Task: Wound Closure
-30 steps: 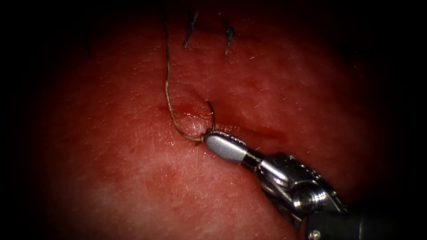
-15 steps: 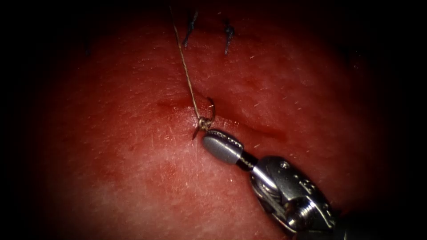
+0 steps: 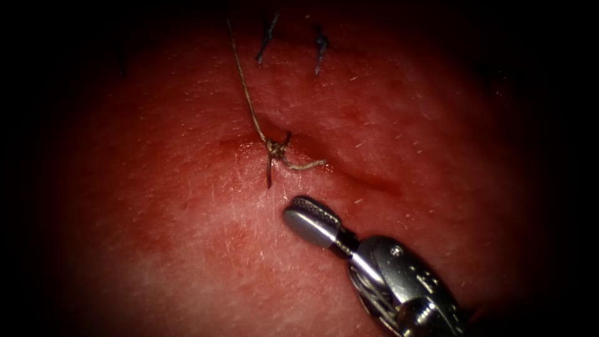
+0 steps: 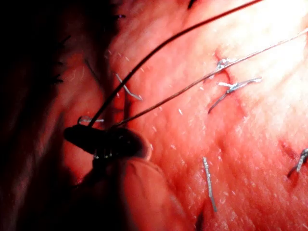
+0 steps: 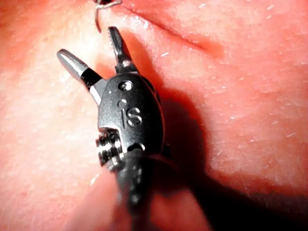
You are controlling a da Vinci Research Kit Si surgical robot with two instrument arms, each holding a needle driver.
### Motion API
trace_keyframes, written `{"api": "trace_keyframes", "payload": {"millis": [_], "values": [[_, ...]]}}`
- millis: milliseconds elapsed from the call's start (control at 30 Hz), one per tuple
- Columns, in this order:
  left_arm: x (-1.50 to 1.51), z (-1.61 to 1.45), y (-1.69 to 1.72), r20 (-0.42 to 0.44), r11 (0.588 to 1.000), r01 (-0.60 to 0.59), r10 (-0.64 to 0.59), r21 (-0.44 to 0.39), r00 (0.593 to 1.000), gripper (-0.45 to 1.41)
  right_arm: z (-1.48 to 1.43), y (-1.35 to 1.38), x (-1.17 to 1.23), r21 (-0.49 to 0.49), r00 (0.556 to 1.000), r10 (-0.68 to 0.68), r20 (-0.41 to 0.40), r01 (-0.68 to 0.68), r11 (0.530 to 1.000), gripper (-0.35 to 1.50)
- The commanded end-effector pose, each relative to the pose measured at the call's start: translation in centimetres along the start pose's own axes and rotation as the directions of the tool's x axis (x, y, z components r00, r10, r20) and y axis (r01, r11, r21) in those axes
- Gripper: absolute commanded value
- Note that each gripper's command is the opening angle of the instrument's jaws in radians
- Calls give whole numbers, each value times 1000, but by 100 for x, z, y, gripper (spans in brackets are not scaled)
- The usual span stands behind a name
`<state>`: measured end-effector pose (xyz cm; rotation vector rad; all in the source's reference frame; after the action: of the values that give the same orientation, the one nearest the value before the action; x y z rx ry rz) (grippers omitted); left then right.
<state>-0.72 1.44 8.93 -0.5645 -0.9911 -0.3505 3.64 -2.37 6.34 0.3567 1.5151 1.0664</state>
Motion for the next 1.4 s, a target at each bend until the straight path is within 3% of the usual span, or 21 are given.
{"api": "trace_keyframes", "payload": {"millis": [33,167,200,233,267,300,333,367,400,433,467,533,567,633,733,933,1167,1400], "values": [[-3,3,-8,13,1000,-1,1,9,1000,-45,5,1,7,-8,999,-22,-34,22,1000,128],[-21,-25,-33,68,997,46,-51,61,996,-45,-6,-6,27,1,995,-89,-54,90,996,137],[-25,-31,-38,77,996,52,-57,71,995,-45,-13,-9,30,4,988,-145,-54,146,989,126],[-34,-46,-50,99,994,63,-72,92,992,-45,-21,-9,36,8,967,-251,-50,251,968,84],[-44,-58,-59,122,990,89,-102,114,987,-45,-24,-7,45,43,926,-377,-5,376,925,17],[-59,-71,-67,140,986,101,-119,132,983,-45,-21,-4,53,90,894,-439,89,431,898,16],[-66,-75,-70,147,985,105,-126,139,981,-45,-18,-2,58,118,876,-461,145,447,887,49],[-86,-85,-72,157,978,136,-161,159,974,-45,-10,1,65,134,860,-473,190,455,881,106],[-94,-88,-71,162,975,148,-176,168,971,-45,-3,1,68,136,854,-471,220,452,882,126],[-104,-92,-71,164,972,155,-185,178,969,-45,3,1,69,126,846,-471,252,453,882,135],[-128,-100,-68,182,966,182,-216,186,959,-45,22,-4,66,123,800,-517,305,505,854,147],[-152,-108,-66,203,960,201,-240,196,949,-45,38,-10,60,145,750,-586,306,572,807,147],[-173,-115,-66,215,954,214,-258,209,942,-45,56,-19,52,174,674,-673,306,655,735,148],[-202,-126,-64,227,946,232,-283,227,932,-45,74,-29,43,212,578,-737,351,718,663,148],[-225,-134,-59,233,943,236,-290,236,928,-45,80,-32,40,239,525,-773,356,748,619,148],[-261,-146,-64,253,940,239,-299,242,920,-45,83,-21,42,165,523,-766,374,775,610,148],[-264,-146,-71,261,941,236,-298,243,918,-45,102,-8,40,134,514,-769,381,792,596,148],[-277,-157,-76,271,938,236,-303,253,913,-45,126,-4,21,134,484,-779,400,809,572,145]]}}
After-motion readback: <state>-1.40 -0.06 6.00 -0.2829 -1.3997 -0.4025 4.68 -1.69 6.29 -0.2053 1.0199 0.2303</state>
